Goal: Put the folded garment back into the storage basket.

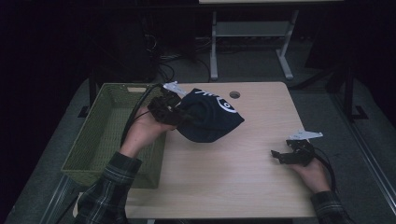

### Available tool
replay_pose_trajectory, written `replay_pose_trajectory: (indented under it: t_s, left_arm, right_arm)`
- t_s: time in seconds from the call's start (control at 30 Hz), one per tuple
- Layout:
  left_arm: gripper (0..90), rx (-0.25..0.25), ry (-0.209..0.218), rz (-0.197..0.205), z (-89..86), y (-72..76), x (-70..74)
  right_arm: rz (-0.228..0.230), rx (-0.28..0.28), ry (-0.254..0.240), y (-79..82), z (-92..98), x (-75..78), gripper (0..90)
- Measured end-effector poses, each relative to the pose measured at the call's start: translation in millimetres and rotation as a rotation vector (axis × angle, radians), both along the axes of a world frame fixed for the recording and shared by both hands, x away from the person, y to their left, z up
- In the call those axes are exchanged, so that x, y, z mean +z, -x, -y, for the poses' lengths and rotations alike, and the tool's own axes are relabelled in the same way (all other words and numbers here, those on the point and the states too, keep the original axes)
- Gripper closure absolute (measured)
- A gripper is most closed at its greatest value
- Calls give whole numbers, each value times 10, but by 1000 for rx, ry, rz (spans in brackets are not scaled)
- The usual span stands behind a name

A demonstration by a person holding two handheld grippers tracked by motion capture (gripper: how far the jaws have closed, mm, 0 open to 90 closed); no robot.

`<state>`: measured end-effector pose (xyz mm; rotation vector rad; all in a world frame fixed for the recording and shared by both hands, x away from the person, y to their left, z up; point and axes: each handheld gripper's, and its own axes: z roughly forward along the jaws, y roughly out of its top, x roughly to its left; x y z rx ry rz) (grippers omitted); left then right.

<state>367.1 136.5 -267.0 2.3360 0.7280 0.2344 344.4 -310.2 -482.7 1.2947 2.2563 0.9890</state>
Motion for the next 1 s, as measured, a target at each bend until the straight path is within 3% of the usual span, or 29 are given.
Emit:
replay_pose_trajectory:
  t_s: [0.37, 1.0]
  left_arm:
    - [716, 117, -10, 29, -488, 12, 134]
    - [716, 307, -2, 44, -1195, 23, 77]
  right_arm:
    - [0, 0, 0, 0, -1, 0, 153]
    - [1, 1, 0, -1, 0, 0, 153]
